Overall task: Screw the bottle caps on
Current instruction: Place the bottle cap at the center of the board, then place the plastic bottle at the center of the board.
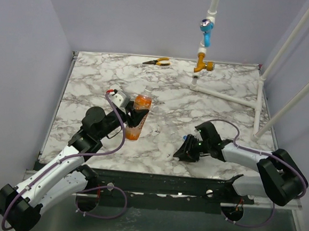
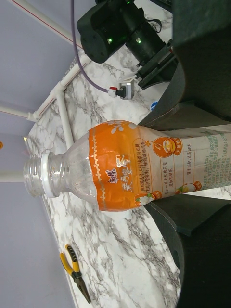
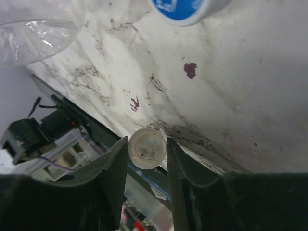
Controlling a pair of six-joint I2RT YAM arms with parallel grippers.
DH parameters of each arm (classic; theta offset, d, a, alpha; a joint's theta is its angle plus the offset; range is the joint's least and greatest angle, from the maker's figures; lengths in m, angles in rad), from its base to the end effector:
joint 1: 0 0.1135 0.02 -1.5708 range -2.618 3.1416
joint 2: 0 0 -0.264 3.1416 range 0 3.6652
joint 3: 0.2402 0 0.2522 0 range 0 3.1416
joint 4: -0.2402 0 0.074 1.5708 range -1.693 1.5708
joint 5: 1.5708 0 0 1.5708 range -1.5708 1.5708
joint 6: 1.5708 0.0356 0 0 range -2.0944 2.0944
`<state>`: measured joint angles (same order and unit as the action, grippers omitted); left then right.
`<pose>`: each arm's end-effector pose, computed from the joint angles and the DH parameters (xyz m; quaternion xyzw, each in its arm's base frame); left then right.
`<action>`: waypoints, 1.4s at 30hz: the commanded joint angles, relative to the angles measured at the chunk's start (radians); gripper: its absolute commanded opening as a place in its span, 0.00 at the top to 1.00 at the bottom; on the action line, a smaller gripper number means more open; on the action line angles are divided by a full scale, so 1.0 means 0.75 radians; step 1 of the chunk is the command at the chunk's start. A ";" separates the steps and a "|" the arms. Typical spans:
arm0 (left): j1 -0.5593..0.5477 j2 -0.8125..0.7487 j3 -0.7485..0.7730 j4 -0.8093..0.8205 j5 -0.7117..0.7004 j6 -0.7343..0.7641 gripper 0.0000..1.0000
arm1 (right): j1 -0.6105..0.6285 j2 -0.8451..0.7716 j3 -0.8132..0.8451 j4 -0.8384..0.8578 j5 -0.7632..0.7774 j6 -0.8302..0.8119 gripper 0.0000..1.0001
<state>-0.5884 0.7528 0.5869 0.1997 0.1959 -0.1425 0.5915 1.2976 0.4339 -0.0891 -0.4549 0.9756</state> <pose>0.1523 -0.1099 0.3164 0.2215 0.6591 -0.3192 0.6440 0.1697 0.1328 0.1341 0.1098 0.9241 0.3613 0.0583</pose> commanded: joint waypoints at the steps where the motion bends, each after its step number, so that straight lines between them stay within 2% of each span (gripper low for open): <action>1: 0.009 -0.013 0.038 0.016 0.041 -0.026 0.95 | -0.088 0.062 -0.090 0.352 -0.318 0.185 0.58; 6: 0.008 -0.029 0.030 0.013 0.039 -0.042 0.95 | -0.218 0.052 -0.153 0.409 -0.397 0.283 0.44; 9: 0.007 -0.037 0.024 0.014 0.032 -0.043 0.95 | -0.268 0.017 -0.180 0.410 -0.407 0.325 0.40; 10: 0.008 -0.040 0.022 0.012 0.031 -0.043 0.95 | -0.269 -0.003 -0.148 0.367 -0.379 0.277 0.40; 12: 0.008 -0.044 0.016 0.012 0.028 -0.047 0.95 | -0.261 -0.072 -0.012 0.010 -0.199 0.118 0.39; 15: 0.008 -0.039 0.009 0.013 0.045 -0.068 0.95 | -0.243 -0.228 0.124 -0.278 0.101 -0.060 0.39; 18: 0.007 -0.011 -0.011 0.020 0.060 -0.119 0.96 | -0.216 -0.307 0.231 -0.432 0.286 -0.146 0.41; 22: 0.009 0.048 -0.040 0.027 -0.063 -0.305 0.98 | -0.146 -0.302 0.319 -0.499 0.461 -0.195 0.46; 25: 0.006 0.058 -0.058 0.013 -0.169 -0.386 0.98 | 0.018 -0.255 0.397 -0.552 0.642 -0.222 0.46; 28: 0.006 0.038 -0.070 -0.061 -0.225 -0.391 0.96 | 0.368 -0.131 0.512 -0.642 0.945 -0.163 0.45; 32: 0.007 -0.026 -0.080 -0.130 -0.267 -0.370 0.95 | 0.666 0.063 0.572 -0.809 1.192 -0.015 0.46; 34: 0.007 -0.049 -0.086 -0.156 -0.313 -0.363 0.94 | 0.793 0.108 0.586 -0.857 1.259 0.049 0.52; 37: 0.007 -0.057 -0.089 -0.174 -0.321 -0.352 0.94 | 0.978 0.233 0.661 -0.946 1.322 0.145 0.54; 39: 0.008 -0.053 -0.091 -0.177 -0.325 -0.349 0.94 | 1.056 0.355 0.739 -1.051 1.368 0.219 0.57; 42: 0.008 -0.045 -0.089 -0.175 -0.316 -0.346 0.94 | 1.089 0.479 0.809 -1.100 1.397 0.228 0.56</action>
<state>-0.5880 0.7185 0.5274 0.0879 -0.0139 -0.4046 1.3735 1.5616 0.9718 -0.7799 0.4564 1.0576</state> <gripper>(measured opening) 0.496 0.435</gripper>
